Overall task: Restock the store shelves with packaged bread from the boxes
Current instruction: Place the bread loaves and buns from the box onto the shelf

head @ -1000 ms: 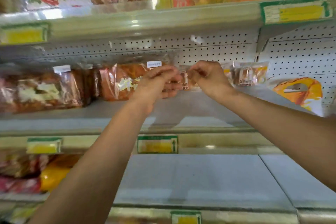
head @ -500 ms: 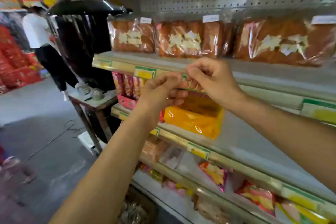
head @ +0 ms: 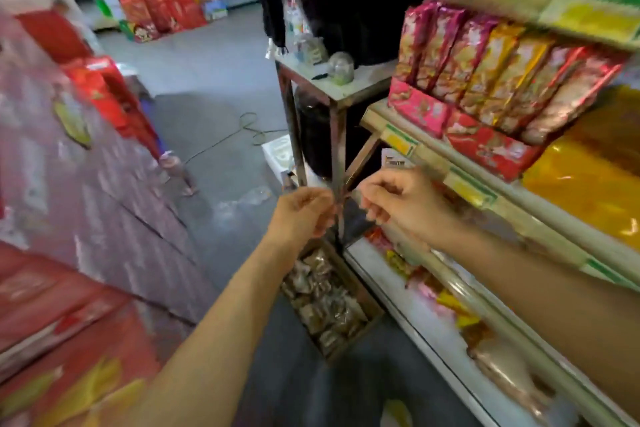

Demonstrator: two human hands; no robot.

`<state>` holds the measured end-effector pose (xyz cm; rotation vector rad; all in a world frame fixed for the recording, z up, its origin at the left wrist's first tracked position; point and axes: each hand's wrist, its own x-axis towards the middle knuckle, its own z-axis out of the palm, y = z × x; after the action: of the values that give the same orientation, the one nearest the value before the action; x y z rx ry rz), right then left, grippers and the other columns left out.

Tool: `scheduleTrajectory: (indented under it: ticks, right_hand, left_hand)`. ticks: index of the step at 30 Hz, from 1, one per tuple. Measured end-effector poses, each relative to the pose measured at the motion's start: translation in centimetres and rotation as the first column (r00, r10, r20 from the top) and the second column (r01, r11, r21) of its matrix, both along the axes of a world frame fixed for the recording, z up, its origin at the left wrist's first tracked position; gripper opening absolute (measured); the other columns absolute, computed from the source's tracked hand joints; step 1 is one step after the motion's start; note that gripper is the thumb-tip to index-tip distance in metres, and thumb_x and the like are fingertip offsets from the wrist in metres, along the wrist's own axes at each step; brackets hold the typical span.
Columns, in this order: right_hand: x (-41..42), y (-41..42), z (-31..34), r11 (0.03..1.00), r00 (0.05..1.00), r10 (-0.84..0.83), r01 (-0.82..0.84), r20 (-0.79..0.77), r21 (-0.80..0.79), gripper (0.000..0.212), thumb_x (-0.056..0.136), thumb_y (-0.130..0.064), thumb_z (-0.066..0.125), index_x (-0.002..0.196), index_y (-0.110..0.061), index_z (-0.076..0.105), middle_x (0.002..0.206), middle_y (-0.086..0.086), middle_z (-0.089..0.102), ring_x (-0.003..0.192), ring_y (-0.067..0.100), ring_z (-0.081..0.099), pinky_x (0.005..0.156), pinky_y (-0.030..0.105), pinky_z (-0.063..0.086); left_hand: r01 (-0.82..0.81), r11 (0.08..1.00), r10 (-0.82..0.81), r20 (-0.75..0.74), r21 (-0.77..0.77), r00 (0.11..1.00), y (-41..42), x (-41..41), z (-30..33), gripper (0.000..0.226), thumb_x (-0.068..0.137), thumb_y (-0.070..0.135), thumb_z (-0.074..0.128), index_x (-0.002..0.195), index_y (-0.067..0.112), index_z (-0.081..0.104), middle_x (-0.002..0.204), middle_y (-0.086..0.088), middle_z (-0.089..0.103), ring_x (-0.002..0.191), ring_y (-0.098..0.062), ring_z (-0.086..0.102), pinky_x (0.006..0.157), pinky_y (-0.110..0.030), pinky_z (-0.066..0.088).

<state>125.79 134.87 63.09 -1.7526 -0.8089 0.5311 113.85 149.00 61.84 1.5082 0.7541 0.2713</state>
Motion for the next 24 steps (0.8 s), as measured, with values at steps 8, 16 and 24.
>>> scheduleTrajectory:
  ticks: [8,16,24]
  right_hand:
    - [3.3,8.0,-13.8,0.957,0.958,0.097,-0.164,-0.269,-0.239,0.012,0.094,-0.004,0.060,0.089,-0.012,0.067,0.071,0.006,0.066,0.055,0.009,0.062,0.052,0.022,0.050]
    - [8.0,12.3,-30.0,0.814,0.918,0.113,-0.305,-0.381,-0.494,0.014,0.093,-0.006,0.060,0.088,-0.019,0.064,0.080,0.010,0.069,0.061,0.012,0.065,0.063,0.031,0.055]
    - [8.1,13.4,-50.8,0.638,0.914,0.089,-0.357,-0.395,-0.683,0.006,0.093,-0.006,0.060,0.093,-0.007,0.066,0.076,0.009,0.064,0.064,0.019,0.061,0.058,0.033,0.054]
  left_hand:
    - [-0.187,0.974,0.154,-0.233,-0.127,0.960,7.0,0.9,-14.7,0.018,0.099,0.009,0.055,0.083,0.014,0.063,0.073,-0.009,0.061,0.056,-0.017,0.052,0.044,-0.019,0.042]
    - [-0.250,0.943,0.121,-0.475,-0.218,0.872,11.3,3.7,-31.2,0.026,0.099,0.006,0.048,0.078,0.015,0.061,0.065,-0.002,0.056,0.052,-0.012,0.051,0.048,-0.022,0.040]
    - [-0.142,0.978,0.009,-0.646,-0.153,0.763,11.2,4.2,-50.3,0.033,0.093,0.009,0.053,0.064,0.023,0.057,0.067,0.002,0.056,0.071,-0.018,0.056,0.063,-0.031,0.047]
